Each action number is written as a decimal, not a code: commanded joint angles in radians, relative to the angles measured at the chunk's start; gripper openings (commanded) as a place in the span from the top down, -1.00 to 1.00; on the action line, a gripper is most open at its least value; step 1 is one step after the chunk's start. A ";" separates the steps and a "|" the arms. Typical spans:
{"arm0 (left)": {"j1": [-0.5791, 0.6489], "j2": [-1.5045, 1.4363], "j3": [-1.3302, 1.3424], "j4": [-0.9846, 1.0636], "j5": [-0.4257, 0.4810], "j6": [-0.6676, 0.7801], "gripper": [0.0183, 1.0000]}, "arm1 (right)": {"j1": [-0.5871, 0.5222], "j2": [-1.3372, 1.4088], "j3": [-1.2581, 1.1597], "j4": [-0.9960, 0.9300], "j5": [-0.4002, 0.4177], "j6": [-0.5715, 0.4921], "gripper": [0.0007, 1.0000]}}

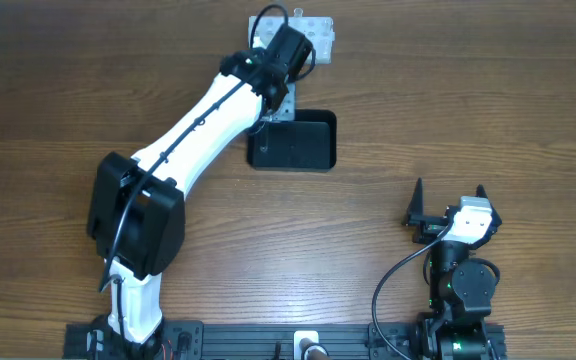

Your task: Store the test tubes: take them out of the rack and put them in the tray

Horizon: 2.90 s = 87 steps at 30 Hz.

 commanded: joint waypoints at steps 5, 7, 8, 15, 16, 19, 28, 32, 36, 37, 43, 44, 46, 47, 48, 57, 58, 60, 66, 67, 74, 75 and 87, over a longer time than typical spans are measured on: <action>0.003 0.054 -0.033 0.022 -0.011 -0.020 0.68 | -0.007 -0.008 -0.005 -0.004 -0.004 0.003 -0.99; 0.005 0.068 -0.033 0.027 -0.011 -0.020 0.67 | -0.007 -0.008 -0.006 -0.004 -0.004 0.003 -0.98; 0.008 0.072 -0.033 0.029 -0.011 -0.021 0.66 | -0.007 -0.008 -0.006 -0.004 -0.004 0.003 -0.98; 0.036 0.079 -0.033 0.029 0.005 -0.022 0.52 | -0.007 -0.008 -0.006 -0.004 -0.004 0.003 -0.99; 0.037 0.079 -0.033 0.029 0.005 -0.022 0.43 | -0.007 -0.008 -0.006 -0.004 -0.004 0.003 -0.98; 0.038 0.079 -0.033 0.029 0.008 -0.022 0.15 | -0.007 -0.008 -0.006 -0.004 -0.004 0.003 -0.98; 0.018 0.077 0.209 0.050 -0.103 0.054 0.08 | -0.007 -0.008 -0.006 -0.004 -0.004 0.003 -0.98; 0.018 0.097 0.310 0.116 -0.167 0.097 -0.06 | -0.007 -0.008 -0.006 -0.004 -0.004 0.003 -0.98; 0.031 0.159 0.387 0.174 -0.180 0.165 -0.13 | -0.007 -0.008 -0.005 -0.004 -0.004 0.003 -0.98; 0.031 0.183 0.408 0.189 -0.181 0.181 -0.12 | -0.007 -0.008 -0.006 -0.004 -0.004 0.003 -0.99; 0.038 0.291 0.476 0.255 -0.188 0.220 -0.14 | -0.007 -0.008 -0.006 -0.004 -0.004 0.003 -0.99; 0.040 0.299 0.476 0.262 -0.188 0.220 -0.14 | -0.007 -0.008 -0.006 -0.004 -0.004 0.003 -0.99; 0.042 0.315 0.476 0.272 -0.187 0.219 -0.14 | -0.007 -0.008 -0.005 -0.004 -0.004 0.003 -0.98; 0.043 0.319 0.476 0.277 -0.187 0.219 -0.14 | -0.007 -0.008 -0.006 -0.004 -0.004 0.003 -0.99; 0.045 0.327 0.476 0.285 -0.188 0.220 -0.14 | -0.007 -0.008 -0.006 -0.004 -0.004 0.003 -0.99; 0.056 0.369 0.476 0.353 -0.187 0.220 -0.01 | -0.007 -0.008 -0.006 -0.004 -0.004 0.003 -0.98; 0.057 0.370 0.476 0.357 -0.187 0.220 0.02 | -0.007 -0.008 -0.006 -0.004 -0.004 0.003 -0.99; 0.058 0.375 0.476 0.371 -0.186 0.220 0.07 | -0.007 -0.008 -0.006 -0.004 -0.004 0.003 -0.98; 0.058 0.391 0.476 0.391 -0.160 0.227 0.13 | -0.007 -0.008 -0.006 -0.004 -0.004 0.003 -0.99; 0.058 0.394 0.476 0.394 -0.160 0.227 0.13 | -0.007 -0.008 -0.006 -0.004 -0.004 0.003 -0.99; 0.058 0.406 0.476 0.408 -0.151 0.227 0.38 | -0.007 -0.008 -0.006 -0.004 -0.004 0.003 -0.99; 0.058 0.406 0.476 0.408 -0.149 0.227 0.41 | -0.007 -0.008 -0.006 -0.004 -0.004 0.003 -0.98; 0.058 0.405 0.476 0.422 -0.133 0.227 0.75 | -0.007 -0.008 -0.006 -0.004 -0.004 0.003 -0.98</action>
